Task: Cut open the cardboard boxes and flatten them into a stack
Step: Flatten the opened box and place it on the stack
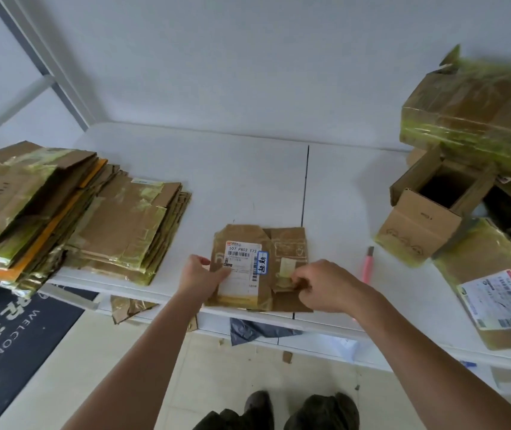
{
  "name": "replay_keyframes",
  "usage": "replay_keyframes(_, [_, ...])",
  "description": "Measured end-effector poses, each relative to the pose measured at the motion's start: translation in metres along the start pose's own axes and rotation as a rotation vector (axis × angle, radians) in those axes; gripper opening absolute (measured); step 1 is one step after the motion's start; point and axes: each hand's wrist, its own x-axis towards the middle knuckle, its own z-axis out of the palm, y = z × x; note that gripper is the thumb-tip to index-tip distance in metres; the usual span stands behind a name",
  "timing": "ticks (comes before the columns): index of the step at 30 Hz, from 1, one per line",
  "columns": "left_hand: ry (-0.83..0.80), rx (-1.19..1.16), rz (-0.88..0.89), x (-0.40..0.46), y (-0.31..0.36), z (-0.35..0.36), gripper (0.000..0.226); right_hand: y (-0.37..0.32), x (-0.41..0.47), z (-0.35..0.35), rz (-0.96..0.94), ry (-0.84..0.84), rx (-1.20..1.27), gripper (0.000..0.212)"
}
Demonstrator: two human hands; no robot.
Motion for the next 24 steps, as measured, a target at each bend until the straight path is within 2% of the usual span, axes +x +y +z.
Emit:
replay_keyframes(2, [0.063,0.188,0.069,0.001,0.001,0.010,0.039,-0.004,0.003,-0.007,0.030,0.014,0.056,0.025])
replay_keyframes(4, [0.078,0.280,0.097,0.003,-0.001,0.014,0.037,-0.005,0.014,-0.002,0.033,0.148,0.090,0.024])
replay_keyframes(7, [0.078,0.396,0.118,0.002,-0.002,0.014,0.037,-0.007,0.038,0.031,-0.019,0.400,0.007,0.023])
replay_keyframes(10, [0.076,0.469,0.094,0.006,-0.005,0.012,0.043,-0.012,0.053,0.070,0.014,0.490,-0.026,0.027])
replay_keyframes(13, [0.025,0.468,0.037,0.019,-0.002,0.008,0.045,-0.011,0.057,0.086,0.017,0.532,-0.109,0.049])
replay_keyframes(16, [0.081,0.360,0.125,0.031,0.007,0.014,0.043,-0.008,0.059,0.086,-0.004,0.516,-0.159,0.069])
replay_keyframes(19, [0.194,0.222,0.156,0.030,0.009,0.028,0.035,-0.008,0.061,0.087,0.002,0.491,-0.201,0.069])
replay_keyframes(24, [0.349,0.243,0.202,0.020,-0.003,0.041,0.028,-0.003,0.063,0.088,-0.020,0.470,-0.247,0.068])
